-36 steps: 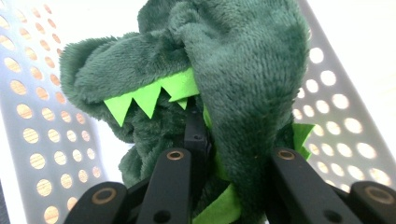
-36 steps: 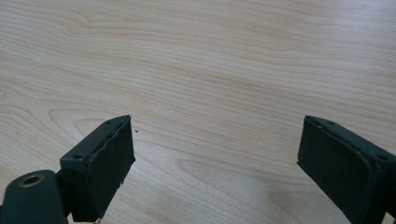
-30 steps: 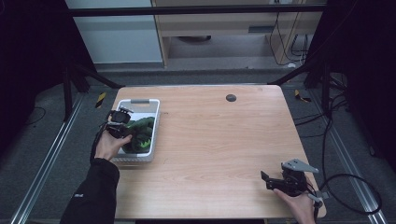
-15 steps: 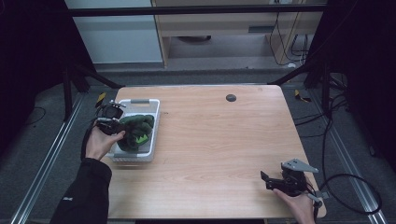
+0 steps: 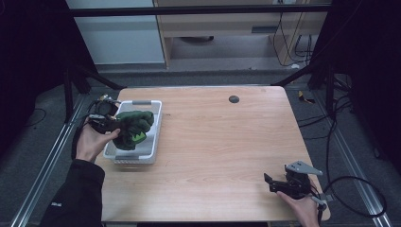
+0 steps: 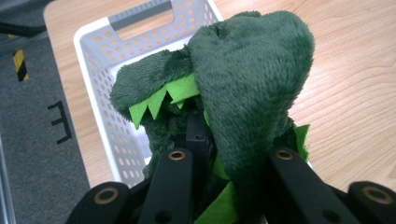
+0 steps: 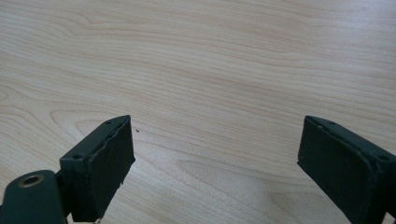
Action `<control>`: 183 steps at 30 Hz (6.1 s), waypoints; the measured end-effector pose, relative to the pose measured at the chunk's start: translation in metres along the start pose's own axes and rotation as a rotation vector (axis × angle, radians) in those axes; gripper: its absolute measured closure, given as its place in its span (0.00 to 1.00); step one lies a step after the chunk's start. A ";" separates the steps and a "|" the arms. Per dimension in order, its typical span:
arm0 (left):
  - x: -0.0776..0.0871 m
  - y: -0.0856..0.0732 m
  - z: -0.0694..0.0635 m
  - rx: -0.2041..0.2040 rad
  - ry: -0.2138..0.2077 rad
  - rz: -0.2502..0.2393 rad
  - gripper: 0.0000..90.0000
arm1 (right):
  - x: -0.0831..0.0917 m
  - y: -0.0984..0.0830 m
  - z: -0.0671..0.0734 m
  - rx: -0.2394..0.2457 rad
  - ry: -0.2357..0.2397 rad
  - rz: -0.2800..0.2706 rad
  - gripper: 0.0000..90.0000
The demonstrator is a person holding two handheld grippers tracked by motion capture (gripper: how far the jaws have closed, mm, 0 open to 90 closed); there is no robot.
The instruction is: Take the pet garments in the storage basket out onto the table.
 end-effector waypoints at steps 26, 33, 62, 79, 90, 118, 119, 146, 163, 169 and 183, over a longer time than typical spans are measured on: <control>0.036 0.017 -0.028 -0.100 -0.050 -0.041 0.87 | 0.001 0.001 -0.001 0.010 -0.008 -0.013 0.11; 0.041 0.024 -0.044 -0.161 -0.076 -0.028 0.87 | 0.002 0.001 -0.001 0.006 -0.006 -0.014 0.11; 0.027 0.060 -0.122 -0.327 -0.196 -0.051 0.87 | 0.003 0.002 -0.001 0.000 -0.005 -0.023 0.11; -0.006 0.072 -0.153 -0.374 -0.251 -0.023 0.86 | 0.004 0.002 -0.001 -0.004 -0.002 -0.024 0.11; -0.028 0.077 -0.168 -0.397 -0.279 0.000 0.86 | 0.004 0.002 -0.002 -0.004 -0.004 -0.026 0.11; -0.086 0.072 -0.210 -0.450 -0.345 0.052 0.86 | 0.004 0.002 -0.003 0.002 -0.006 -0.029 0.11; -0.087 0.072 -0.211 -0.452 -0.345 0.053 0.86 | 0.004 0.002 -0.003 0.006 -0.006 -0.029 0.11; -0.103 0.044 -0.217 -0.443 -0.380 0.017 0.40 | 0.004 0.001 -0.003 -0.002 -0.003 -0.021 0.11; -0.070 0.028 -0.199 -0.383 -0.324 -0.125 0.25 | 0.003 0.001 -0.005 0.002 -0.010 -0.026 0.11; -0.062 0.016 -0.188 -0.329 -0.290 -0.197 0.26 | 0.003 0.001 -0.005 0.003 -0.012 -0.025 0.10; -0.051 -0.022 -0.169 -0.233 -0.230 -0.292 0.29 | 0.003 0.001 -0.005 0.007 -0.012 -0.028 0.10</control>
Point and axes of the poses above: each handheld gripper's, and its own axes: x roughly backward along the jaws, y roughly out of its top, z roughly to its left, the point moved 5 cm from there along -x, roughly forward along the jaws, and after that the axes turned 11 degrees about -x, right-handed, at the moved point
